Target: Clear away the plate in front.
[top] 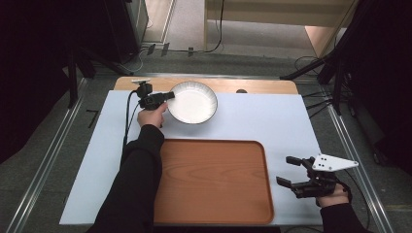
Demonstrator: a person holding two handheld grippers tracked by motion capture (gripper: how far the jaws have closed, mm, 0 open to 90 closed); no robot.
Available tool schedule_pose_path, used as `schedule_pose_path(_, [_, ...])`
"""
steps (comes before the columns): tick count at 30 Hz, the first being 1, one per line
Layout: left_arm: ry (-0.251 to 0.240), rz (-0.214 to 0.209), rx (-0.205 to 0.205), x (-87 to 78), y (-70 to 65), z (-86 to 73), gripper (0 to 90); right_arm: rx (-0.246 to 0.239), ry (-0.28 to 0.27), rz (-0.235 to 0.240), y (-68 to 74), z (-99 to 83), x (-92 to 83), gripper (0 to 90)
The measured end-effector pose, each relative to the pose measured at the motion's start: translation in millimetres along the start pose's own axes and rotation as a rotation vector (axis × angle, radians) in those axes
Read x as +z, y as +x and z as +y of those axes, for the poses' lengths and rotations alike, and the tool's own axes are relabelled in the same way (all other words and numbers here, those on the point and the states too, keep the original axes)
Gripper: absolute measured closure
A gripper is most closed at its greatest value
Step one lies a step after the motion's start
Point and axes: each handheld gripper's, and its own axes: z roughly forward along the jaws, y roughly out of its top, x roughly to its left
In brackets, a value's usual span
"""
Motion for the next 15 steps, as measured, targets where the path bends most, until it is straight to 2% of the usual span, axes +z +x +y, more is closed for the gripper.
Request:
schedule_pose_path(5, [0.016, -0.030, 0.015, -11.7, -4.9, 2.7, 84.3, 0.001, 0.001, 0.000, 0.2, 0.1, 0.1, 17.0])
schedule_pose_path(8, [0.023, -0.059, 0.008, -18.1, -5.9, 2.4, 84.3, 0.004, -0.002, -0.003, 0.0, 0.1, -0.4, 17.0])
schedule_pose_path(15, [0.041, -0.084, -0.004, -30.3, -6.6, -2.6, 84.3, 0.002, -0.001, -0.003, 0.3, 0.2, -0.2, 17.1])
